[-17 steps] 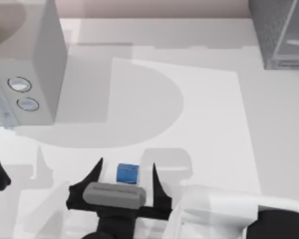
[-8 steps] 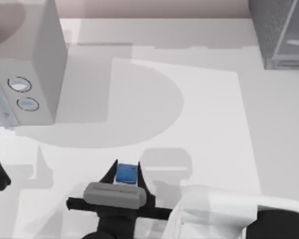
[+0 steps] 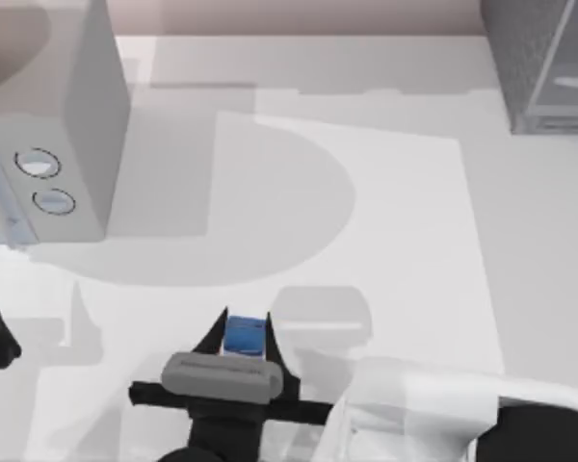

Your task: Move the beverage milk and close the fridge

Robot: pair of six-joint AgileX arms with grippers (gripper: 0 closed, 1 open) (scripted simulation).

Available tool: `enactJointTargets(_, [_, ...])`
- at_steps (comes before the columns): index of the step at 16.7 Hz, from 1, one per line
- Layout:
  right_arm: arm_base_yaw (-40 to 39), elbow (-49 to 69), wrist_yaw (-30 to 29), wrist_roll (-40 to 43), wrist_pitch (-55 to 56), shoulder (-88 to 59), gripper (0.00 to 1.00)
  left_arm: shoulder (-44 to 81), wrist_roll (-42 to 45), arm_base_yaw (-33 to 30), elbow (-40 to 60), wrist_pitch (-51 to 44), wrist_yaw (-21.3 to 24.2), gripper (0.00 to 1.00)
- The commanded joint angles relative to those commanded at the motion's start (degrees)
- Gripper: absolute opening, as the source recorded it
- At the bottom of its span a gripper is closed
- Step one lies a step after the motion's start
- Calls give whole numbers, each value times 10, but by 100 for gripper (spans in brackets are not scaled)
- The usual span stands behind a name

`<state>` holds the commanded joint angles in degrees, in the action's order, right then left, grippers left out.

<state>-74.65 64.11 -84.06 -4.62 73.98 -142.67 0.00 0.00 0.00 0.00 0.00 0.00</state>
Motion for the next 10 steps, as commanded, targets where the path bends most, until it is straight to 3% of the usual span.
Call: enactJointTargets(10, [-3, -12, 1, -5, -46, 54, 0, 0, 0, 0, 0, 0, 0, 100])
